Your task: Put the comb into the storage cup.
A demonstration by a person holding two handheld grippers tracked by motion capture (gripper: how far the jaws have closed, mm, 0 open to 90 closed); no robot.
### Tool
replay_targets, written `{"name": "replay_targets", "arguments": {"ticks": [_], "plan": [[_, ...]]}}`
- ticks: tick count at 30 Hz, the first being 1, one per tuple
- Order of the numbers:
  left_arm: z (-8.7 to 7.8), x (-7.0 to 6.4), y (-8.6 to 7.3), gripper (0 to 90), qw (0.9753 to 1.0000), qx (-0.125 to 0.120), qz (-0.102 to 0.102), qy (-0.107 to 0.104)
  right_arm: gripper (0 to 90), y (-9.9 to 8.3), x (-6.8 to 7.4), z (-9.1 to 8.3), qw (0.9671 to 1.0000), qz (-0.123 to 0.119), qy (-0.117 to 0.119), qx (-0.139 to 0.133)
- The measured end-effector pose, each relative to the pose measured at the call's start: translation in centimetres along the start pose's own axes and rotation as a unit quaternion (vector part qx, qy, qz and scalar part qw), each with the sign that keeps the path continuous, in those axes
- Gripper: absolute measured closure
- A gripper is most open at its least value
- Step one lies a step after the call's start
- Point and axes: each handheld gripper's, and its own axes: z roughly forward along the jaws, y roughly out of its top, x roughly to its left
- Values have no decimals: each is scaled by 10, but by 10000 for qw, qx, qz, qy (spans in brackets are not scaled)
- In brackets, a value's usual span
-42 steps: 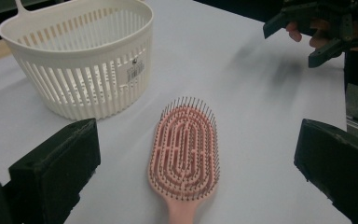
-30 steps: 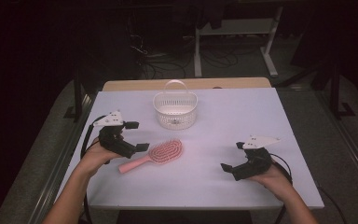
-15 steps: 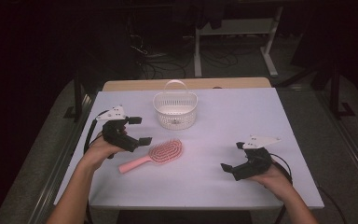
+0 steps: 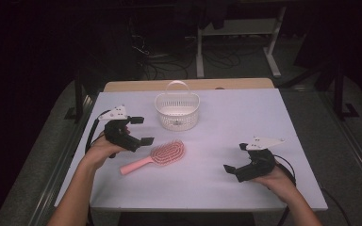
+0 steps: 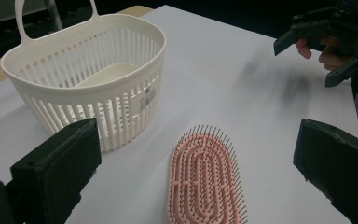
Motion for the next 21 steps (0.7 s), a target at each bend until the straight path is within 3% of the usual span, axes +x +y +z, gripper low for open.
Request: {"name": "replay_targets", "arguments": {"ticks": [21], "plan": [[2, -6, 2, 2, 9992, 303, 235, 62, 0, 0, 0, -2, 10000, 7, -5, -25]]}}
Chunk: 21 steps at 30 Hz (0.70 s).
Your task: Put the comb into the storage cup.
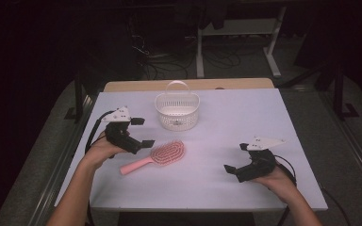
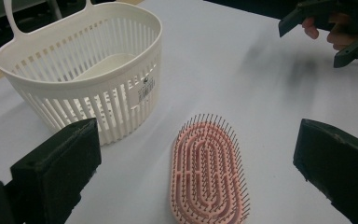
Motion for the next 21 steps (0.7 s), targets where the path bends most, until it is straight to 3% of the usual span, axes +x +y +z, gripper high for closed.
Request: {"name": "replay_targets", "arguments": {"ticks": [10, 21], "plan": [[2, -1, 1, 2, 9995, 283, 106, 40, 0, 0, -2, -3, 9999, 90, -34, -74], [-1, -4, 3, 2, 9991, 402, 136, 22, 0, 0, -1, 0, 10000, 57, 21, -44]]}}
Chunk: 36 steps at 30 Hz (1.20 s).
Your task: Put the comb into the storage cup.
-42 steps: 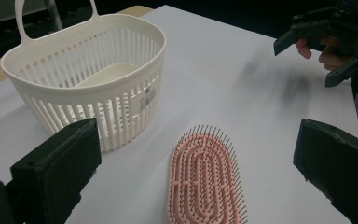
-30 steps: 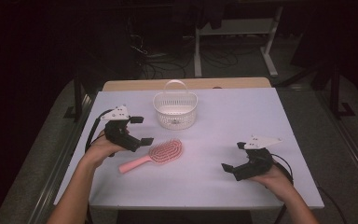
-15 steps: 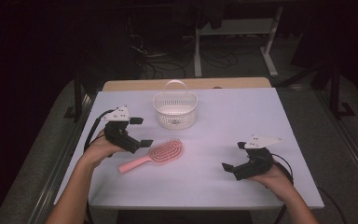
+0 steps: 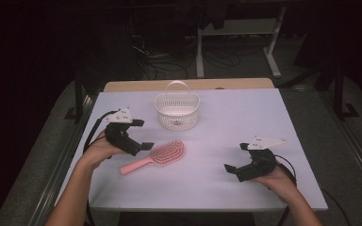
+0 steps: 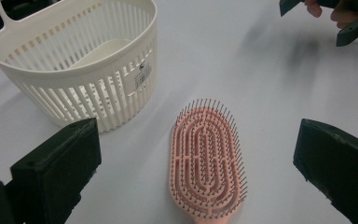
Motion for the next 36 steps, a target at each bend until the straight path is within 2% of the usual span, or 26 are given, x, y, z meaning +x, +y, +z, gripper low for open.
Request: {"name": "replay_targets", "arguments": {"ticks": [17, 21, 30, 36], "plan": [[0, -3, 2, 3, 9995, 317, 49, 25, 0, 0, -1, -1, 10000, 32, -16, -16], [3, -4, 2, 3, 9988, 470, 101, 14, 0, 0, -1, 0, 10000, 20, -6, -5], [2, -4, 2, 3, 9984, 549, 106, -1, 0, 0, -1, 0, 10000, 9, -1, 8], [4, -4, 2, 3, 9975, 696, 107, 24, 0, 0, -1, 0, 10000, 8, -5, 16]]}}
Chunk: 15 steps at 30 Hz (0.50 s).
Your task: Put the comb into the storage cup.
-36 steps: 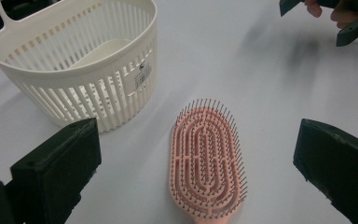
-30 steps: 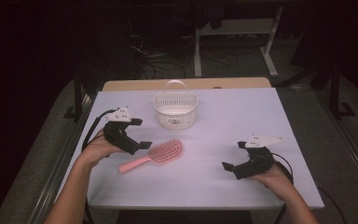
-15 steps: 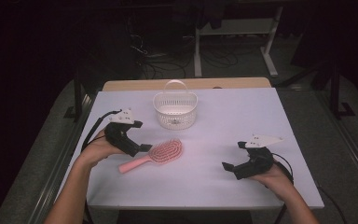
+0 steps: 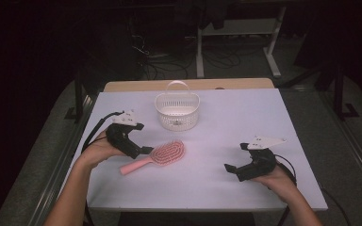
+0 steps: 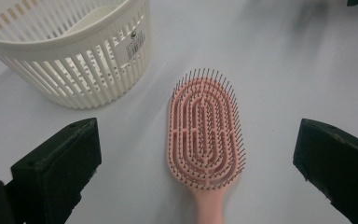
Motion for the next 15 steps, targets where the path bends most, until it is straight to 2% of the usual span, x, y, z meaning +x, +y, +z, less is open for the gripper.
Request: {"name": "replay_targets", "arguments": {"ticks": [15], "plan": [[5, -1, 0, 3, 9994, 351, 50, 27, 0, 0, 1, 0, 10000, -12, 4, 7]]}}
